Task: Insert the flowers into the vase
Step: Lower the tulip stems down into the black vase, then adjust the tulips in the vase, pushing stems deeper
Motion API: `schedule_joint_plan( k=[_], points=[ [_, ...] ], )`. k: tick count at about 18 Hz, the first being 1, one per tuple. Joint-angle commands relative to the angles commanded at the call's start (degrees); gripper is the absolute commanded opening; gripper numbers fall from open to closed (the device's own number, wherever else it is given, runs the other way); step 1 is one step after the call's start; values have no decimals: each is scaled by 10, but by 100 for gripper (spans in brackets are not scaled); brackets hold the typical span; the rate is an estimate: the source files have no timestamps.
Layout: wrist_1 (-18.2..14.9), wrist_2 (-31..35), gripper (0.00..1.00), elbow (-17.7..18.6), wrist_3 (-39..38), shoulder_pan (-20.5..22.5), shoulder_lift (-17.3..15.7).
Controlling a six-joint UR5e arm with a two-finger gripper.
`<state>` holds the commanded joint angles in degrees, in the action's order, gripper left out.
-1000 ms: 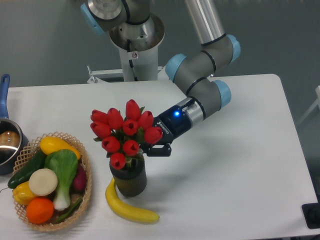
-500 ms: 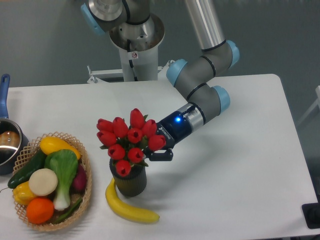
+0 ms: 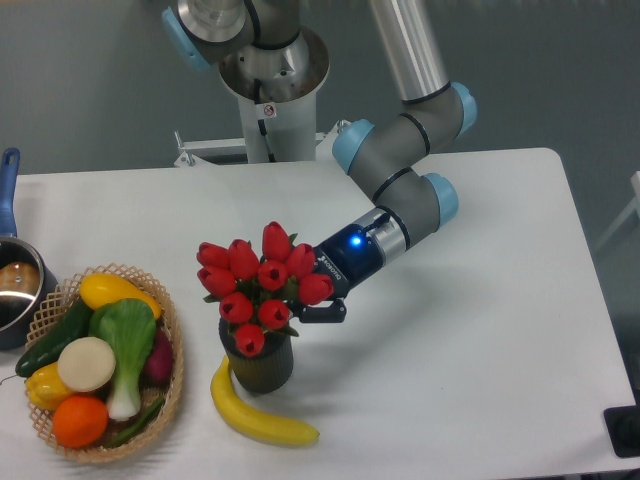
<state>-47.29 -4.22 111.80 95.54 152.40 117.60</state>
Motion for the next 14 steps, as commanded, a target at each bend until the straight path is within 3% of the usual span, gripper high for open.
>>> schedule_joint_plan(
  k=[8, 14],
  points=[
    [0, 0, 33, 3, -1, 3, 0],
    [0, 0, 38, 5, -1, 4, -1]
  ],
)
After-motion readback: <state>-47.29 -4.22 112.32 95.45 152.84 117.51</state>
